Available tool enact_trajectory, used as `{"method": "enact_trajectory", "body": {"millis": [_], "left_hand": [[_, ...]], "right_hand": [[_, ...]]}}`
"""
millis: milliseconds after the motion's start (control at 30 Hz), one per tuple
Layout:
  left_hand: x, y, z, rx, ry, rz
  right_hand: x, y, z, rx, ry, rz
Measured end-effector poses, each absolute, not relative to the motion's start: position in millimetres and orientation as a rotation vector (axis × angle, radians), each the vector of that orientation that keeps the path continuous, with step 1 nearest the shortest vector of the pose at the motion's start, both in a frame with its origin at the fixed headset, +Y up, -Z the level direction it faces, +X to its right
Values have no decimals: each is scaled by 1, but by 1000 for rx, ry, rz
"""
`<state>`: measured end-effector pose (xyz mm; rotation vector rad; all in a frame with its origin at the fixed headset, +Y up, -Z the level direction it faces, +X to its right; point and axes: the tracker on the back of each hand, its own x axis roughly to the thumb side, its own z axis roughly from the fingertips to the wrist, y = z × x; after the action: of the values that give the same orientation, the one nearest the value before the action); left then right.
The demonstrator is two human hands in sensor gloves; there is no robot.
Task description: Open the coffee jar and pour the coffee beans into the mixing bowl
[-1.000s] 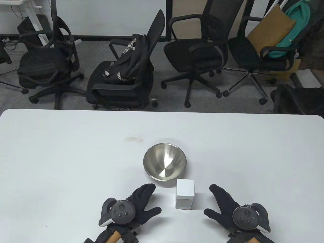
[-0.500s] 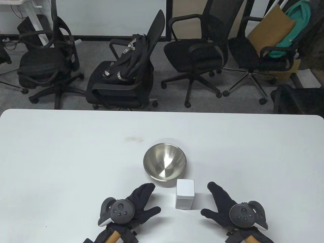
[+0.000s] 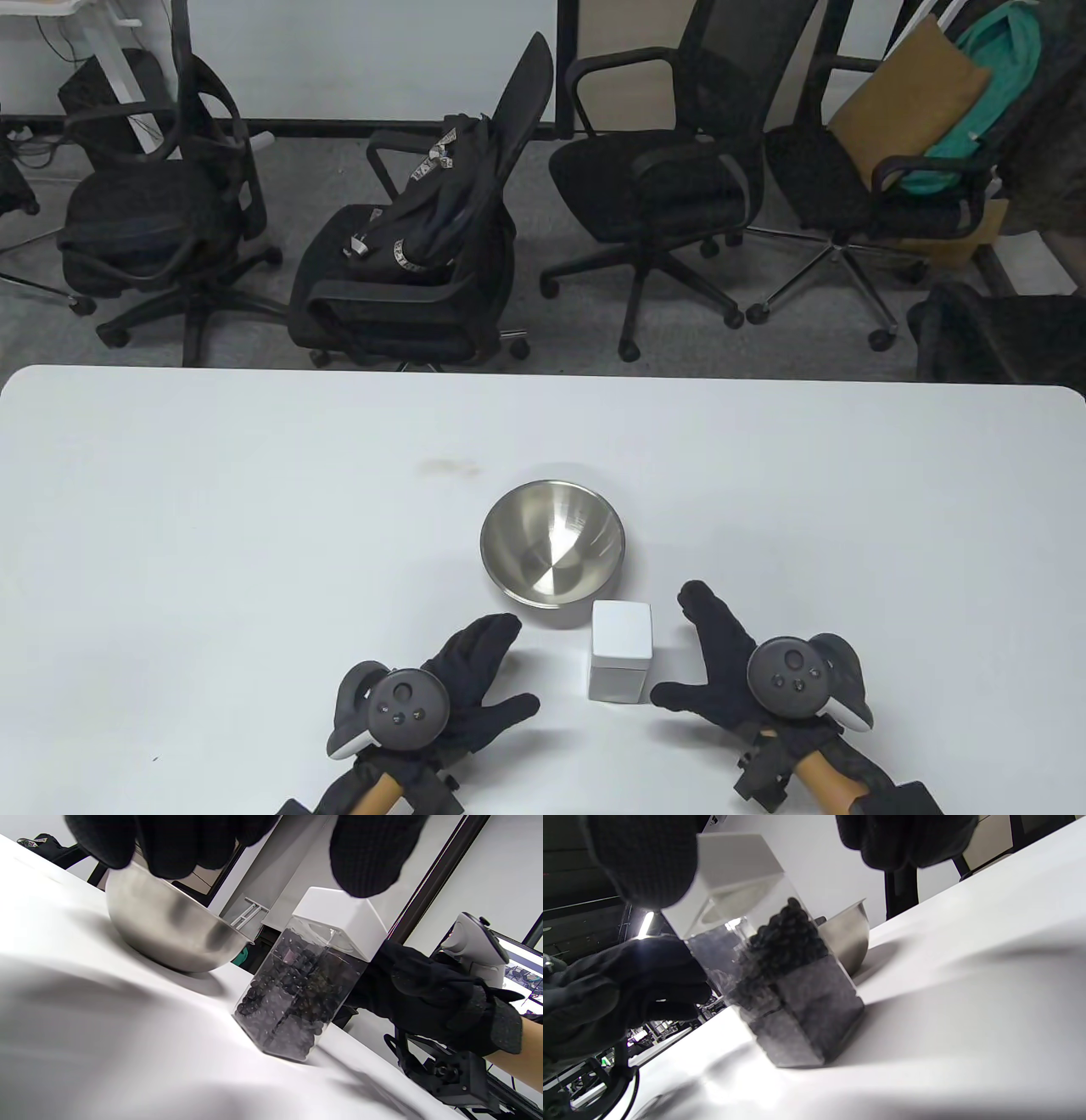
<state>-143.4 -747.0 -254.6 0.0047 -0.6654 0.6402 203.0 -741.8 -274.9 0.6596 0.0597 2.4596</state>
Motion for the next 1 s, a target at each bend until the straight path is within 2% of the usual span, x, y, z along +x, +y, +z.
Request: {"method": "enact_trajectory", "body": {"millis": [433, 833, 1000], "left_hand": [[-144, -746, -255, -5, -672, 648], [-145, -746, -257, -9, -677, 640], [-145, -746, -257, -5, -675, 641]], "right_hand": [[175, -780, -300, 635, 280, 2382], [168, -784, -310, 595, 374, 2268], [173, -782, -308, 565, 310, 2243]]}}
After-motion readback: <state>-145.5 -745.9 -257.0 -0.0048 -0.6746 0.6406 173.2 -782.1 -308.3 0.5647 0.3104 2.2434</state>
